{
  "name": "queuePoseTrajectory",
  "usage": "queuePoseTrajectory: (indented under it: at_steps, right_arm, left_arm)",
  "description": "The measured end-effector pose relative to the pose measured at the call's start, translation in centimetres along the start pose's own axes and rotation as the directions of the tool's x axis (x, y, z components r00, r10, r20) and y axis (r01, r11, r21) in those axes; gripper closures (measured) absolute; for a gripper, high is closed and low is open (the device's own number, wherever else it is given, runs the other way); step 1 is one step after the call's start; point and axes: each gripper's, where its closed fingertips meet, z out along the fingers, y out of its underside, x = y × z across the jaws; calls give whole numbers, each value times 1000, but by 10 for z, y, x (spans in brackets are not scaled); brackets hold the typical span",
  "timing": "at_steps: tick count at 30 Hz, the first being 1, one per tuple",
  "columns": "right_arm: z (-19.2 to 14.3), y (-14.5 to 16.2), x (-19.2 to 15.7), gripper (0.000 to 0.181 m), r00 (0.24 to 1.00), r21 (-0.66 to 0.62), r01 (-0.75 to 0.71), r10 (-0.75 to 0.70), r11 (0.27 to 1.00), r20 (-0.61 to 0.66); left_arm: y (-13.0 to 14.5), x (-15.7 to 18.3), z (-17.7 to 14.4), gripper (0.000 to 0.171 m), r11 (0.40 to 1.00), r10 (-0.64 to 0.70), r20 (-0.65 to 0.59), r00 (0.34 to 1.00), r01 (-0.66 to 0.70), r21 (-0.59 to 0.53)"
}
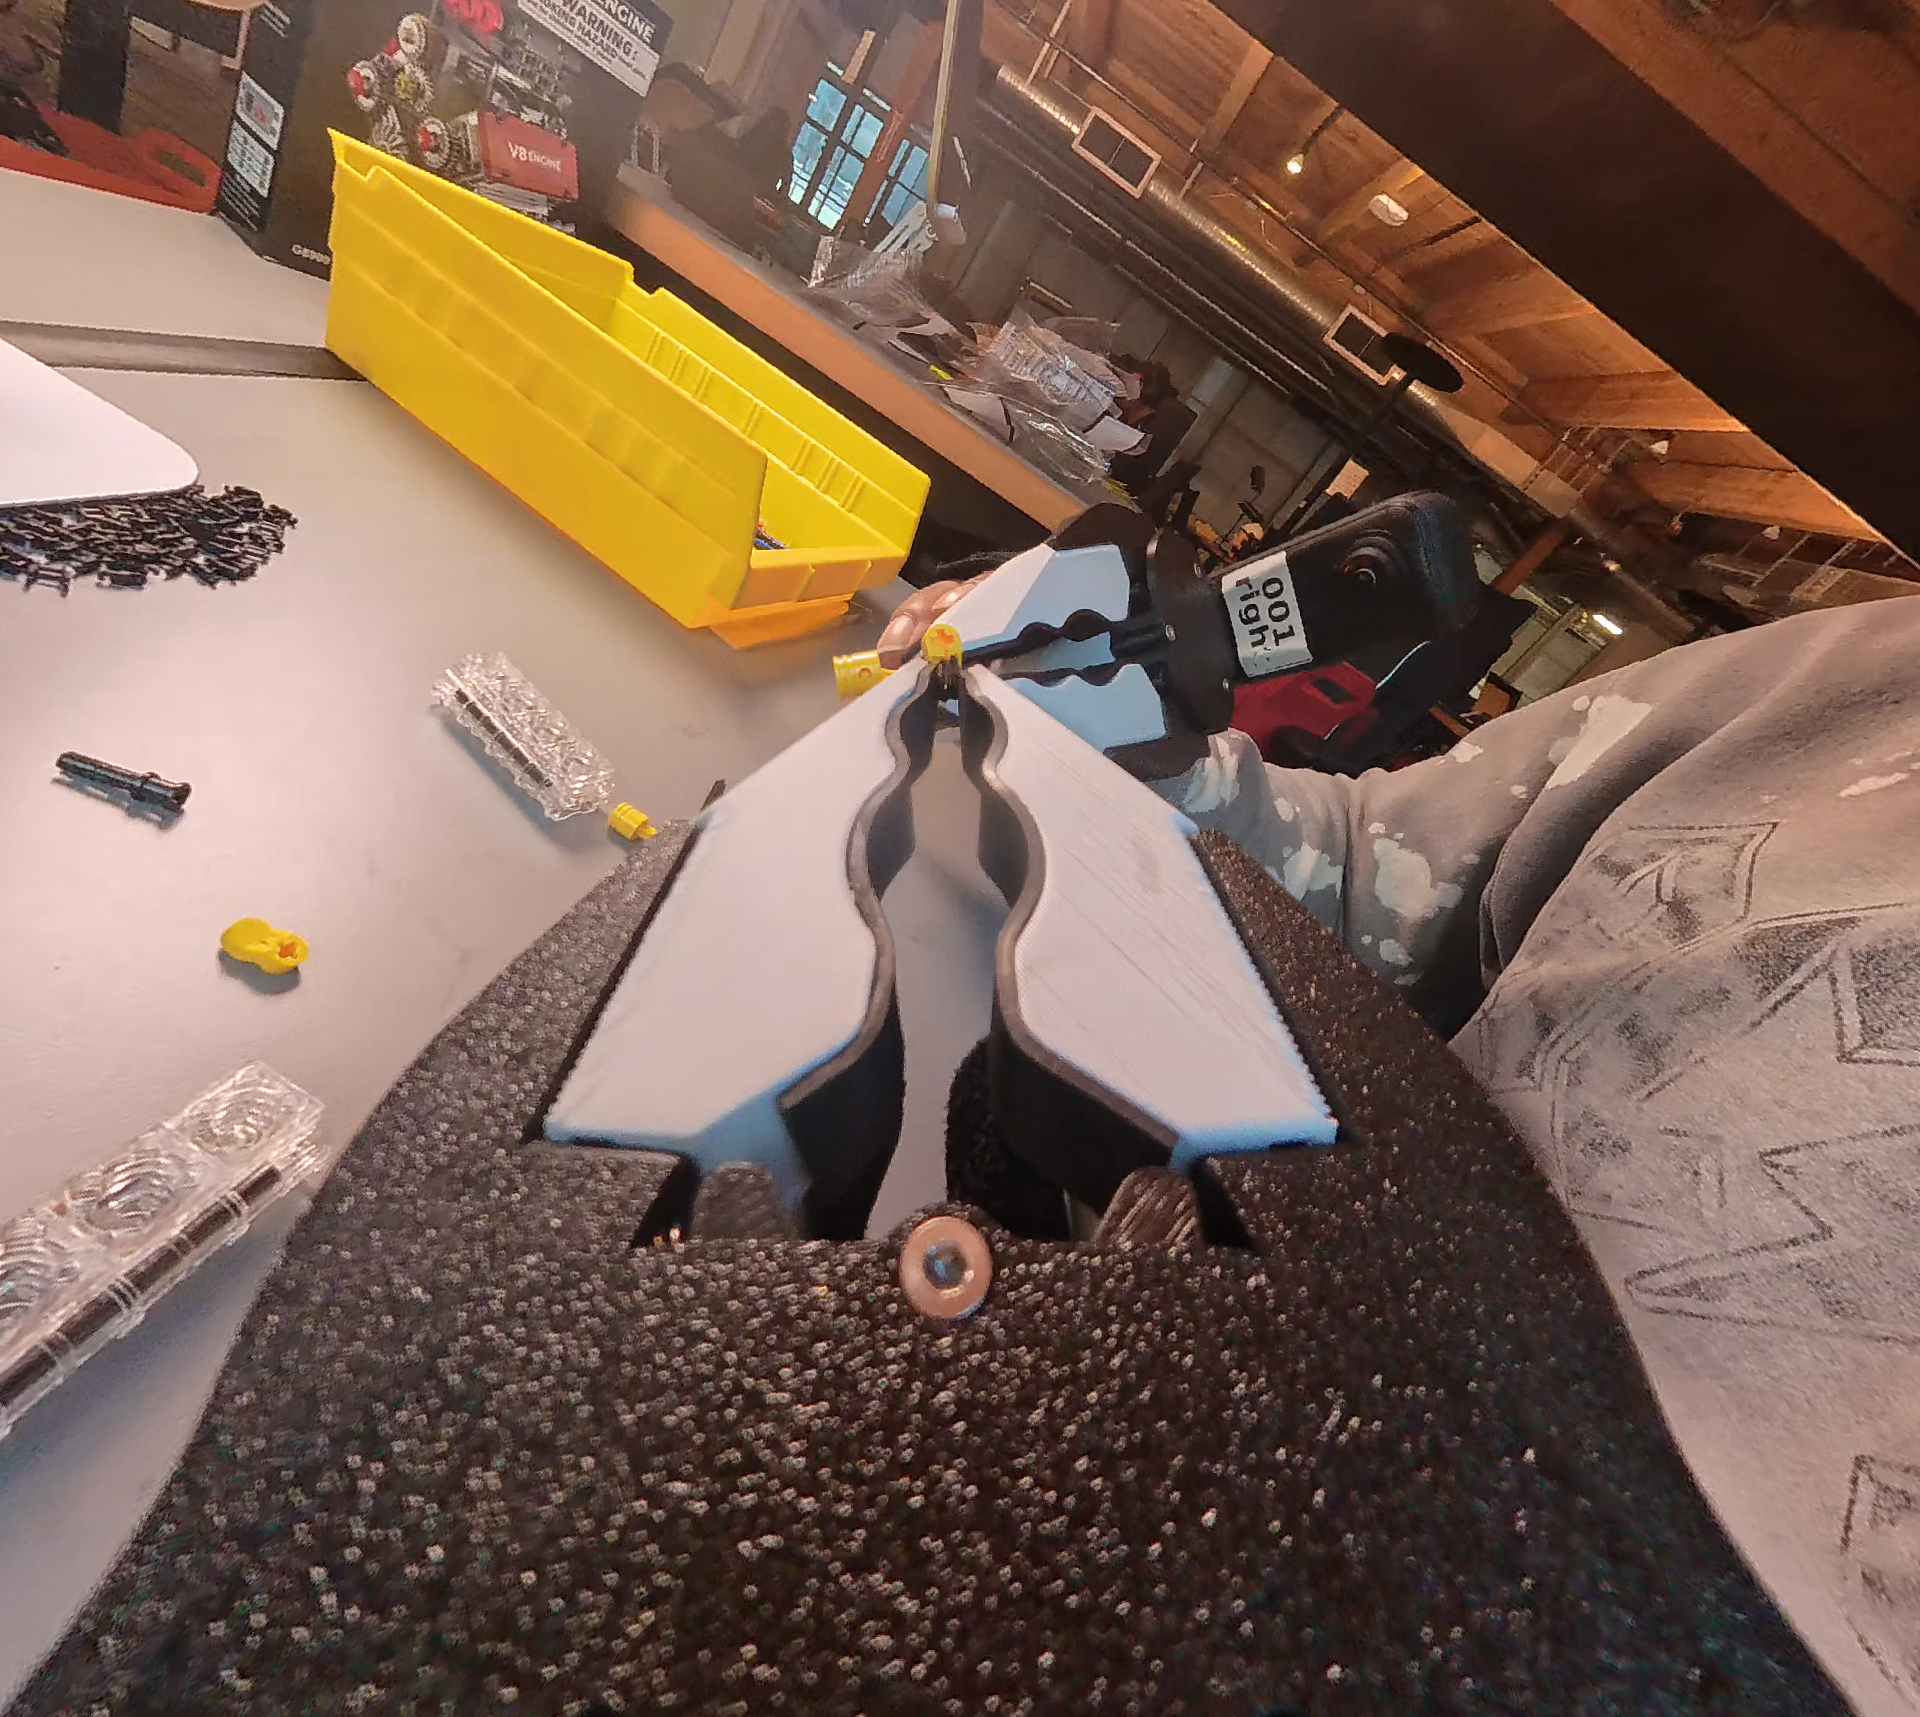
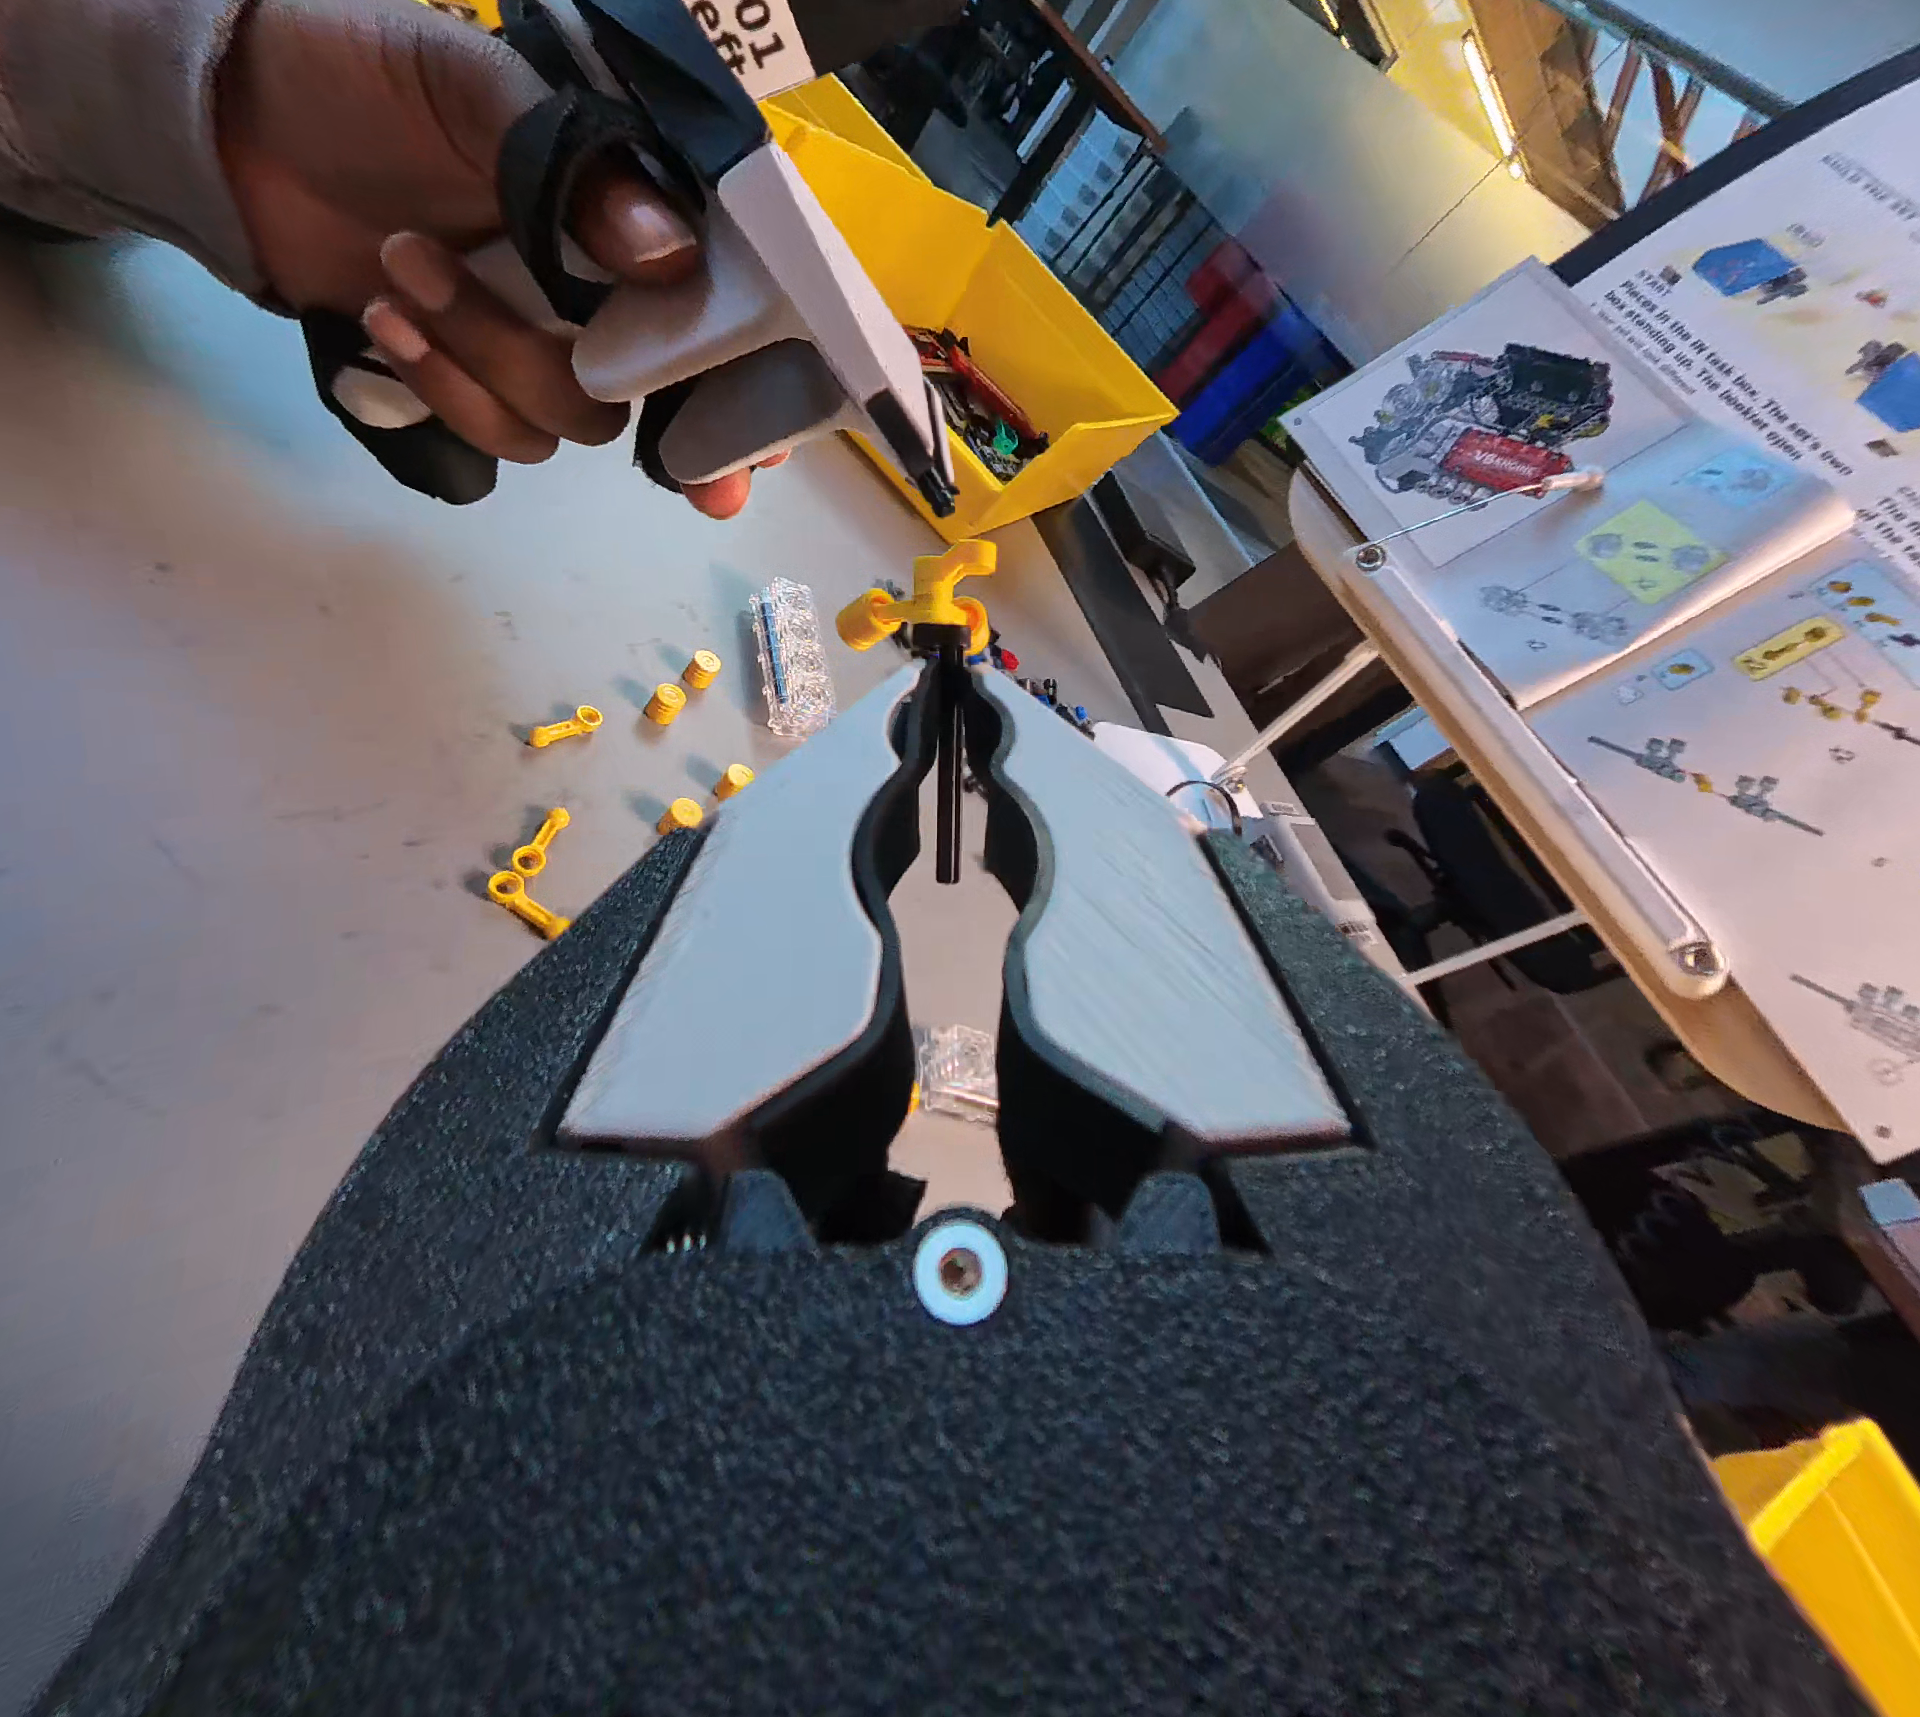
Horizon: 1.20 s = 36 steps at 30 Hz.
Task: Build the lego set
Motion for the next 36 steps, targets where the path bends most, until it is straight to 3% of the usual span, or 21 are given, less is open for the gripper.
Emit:
queuePoseTrajectory:
  at_steps: [10,22,36]
  right_arm:
    - [3,8,-7,178,981,-72,192,-194,979,-20]
    - [5,15,-9,178,945,-119,318,-324,941,-33]
    - [11,29,-19,179,869,-173,485,-494,857,-11]
  left_arm:
    - [9,-4,3,168,999,-14,16,1000,14,-40]
    - [18,-11,3,168,994,-47,47,998,52,-91]
    - [32,-28,0,168,944,-311,57,949,315,-99]
